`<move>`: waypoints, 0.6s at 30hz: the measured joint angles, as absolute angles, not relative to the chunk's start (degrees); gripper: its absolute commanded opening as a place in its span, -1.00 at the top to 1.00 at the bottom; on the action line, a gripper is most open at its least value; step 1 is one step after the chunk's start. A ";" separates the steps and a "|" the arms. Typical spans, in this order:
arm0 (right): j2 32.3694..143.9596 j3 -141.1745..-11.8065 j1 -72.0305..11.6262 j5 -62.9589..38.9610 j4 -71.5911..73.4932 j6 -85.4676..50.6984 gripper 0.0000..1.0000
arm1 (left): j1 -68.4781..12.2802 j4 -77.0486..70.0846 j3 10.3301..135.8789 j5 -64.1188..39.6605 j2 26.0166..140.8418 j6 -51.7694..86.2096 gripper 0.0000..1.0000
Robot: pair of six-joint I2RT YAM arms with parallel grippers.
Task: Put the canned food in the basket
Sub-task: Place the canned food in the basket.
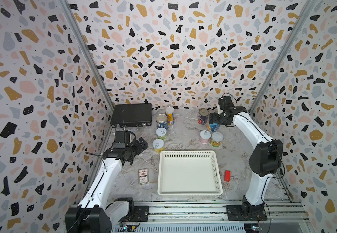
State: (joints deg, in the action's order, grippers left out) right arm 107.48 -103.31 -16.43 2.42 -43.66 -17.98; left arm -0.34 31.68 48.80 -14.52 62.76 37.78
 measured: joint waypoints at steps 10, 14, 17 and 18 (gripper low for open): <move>87.24 -90.08 -26.81 2.63 -46.13 -18.65 0.82 | -0.34 31.70 48.80 -14.52 62.50 38.17 -0.99; 80.71 -81.41 -32.12 2.42 -45.76 -18.92 0.83 | -0.34 31.68 48.80 -14.52 62.04 38.19 -0.99; 77.67 -75.48 -34.50 2.20 -45.84 -19.18 0.84 | -0.34 31.70 48.80 -14.52 61.98 38.22 -0.99; 76.95 -73.97 -34.96 2.35 -45.67 -19.22 0.84 | -0.34 31.70 48.80 -14.52 61.98 38.22 -0.99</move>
